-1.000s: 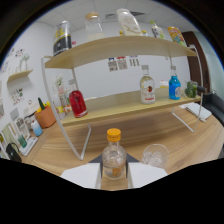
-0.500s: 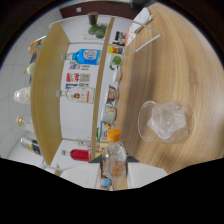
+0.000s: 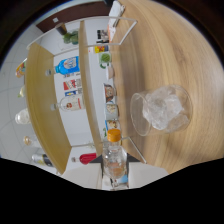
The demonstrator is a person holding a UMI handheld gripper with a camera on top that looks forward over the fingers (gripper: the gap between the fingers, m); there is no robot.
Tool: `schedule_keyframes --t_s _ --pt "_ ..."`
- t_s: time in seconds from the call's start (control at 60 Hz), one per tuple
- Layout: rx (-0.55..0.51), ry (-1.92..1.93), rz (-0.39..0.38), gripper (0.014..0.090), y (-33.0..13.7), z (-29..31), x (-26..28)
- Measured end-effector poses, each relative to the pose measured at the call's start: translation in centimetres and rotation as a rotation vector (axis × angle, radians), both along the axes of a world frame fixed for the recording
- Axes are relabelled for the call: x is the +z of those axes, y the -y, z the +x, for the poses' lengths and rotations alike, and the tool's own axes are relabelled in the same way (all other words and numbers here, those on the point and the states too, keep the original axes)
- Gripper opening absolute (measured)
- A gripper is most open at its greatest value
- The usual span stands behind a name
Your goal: Make me a cup of Mount Fuji.
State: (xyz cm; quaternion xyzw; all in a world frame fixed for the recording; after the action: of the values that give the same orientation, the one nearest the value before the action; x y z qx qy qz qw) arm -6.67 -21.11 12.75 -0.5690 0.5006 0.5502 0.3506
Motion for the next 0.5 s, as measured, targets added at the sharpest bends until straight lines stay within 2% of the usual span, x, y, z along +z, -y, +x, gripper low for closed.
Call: schedule_keyframes --t_s 0.1,0.167,0.367,0.5 --pt "0.027 0.186 0.033 0.0347 0.5 -0.4 1.3" --pt "0.041 0.374 0.09 0.0348 0.8 -0.9 2.7" --pt "0.046 0.967 0.194 0.0349 0.9 -3.7 6.4" --pt "0.062 1.363 0.201 0.0348 0.4 -6.2 4.7"
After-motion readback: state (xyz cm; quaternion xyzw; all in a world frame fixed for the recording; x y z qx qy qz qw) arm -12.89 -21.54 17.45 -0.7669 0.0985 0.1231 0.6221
